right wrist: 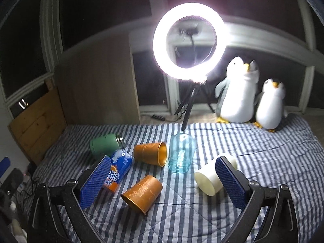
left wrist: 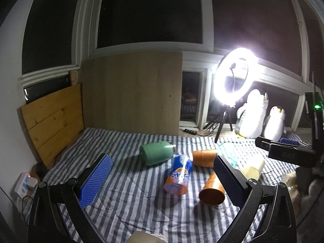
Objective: Flip cup upside down
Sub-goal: 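Move the right tool toward the orange cup lying nearest the clear glass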
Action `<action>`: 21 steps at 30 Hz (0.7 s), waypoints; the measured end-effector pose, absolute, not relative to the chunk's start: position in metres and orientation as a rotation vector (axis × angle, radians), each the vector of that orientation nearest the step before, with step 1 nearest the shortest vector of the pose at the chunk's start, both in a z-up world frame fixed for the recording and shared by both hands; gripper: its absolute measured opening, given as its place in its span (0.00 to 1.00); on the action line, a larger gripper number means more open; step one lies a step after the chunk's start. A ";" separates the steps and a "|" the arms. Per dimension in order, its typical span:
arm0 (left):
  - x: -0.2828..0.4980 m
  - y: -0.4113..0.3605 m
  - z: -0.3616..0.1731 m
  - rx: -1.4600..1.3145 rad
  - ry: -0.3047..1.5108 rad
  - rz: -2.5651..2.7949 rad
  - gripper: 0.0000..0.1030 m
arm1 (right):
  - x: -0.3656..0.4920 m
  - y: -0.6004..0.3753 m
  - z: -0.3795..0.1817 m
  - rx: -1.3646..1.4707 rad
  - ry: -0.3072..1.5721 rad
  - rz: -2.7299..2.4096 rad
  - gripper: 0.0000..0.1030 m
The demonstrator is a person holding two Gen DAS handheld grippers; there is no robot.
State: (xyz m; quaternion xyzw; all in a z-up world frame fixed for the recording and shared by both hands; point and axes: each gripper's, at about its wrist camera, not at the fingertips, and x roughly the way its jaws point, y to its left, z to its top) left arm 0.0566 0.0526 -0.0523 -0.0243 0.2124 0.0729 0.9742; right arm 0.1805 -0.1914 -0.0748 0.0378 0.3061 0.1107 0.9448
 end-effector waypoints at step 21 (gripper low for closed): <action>0.093 0.087 -0.096 -0.091 0.620 0.283 0.99 | 0.310 -0.108 -0.134 -0.437 0.857 0.615 0.99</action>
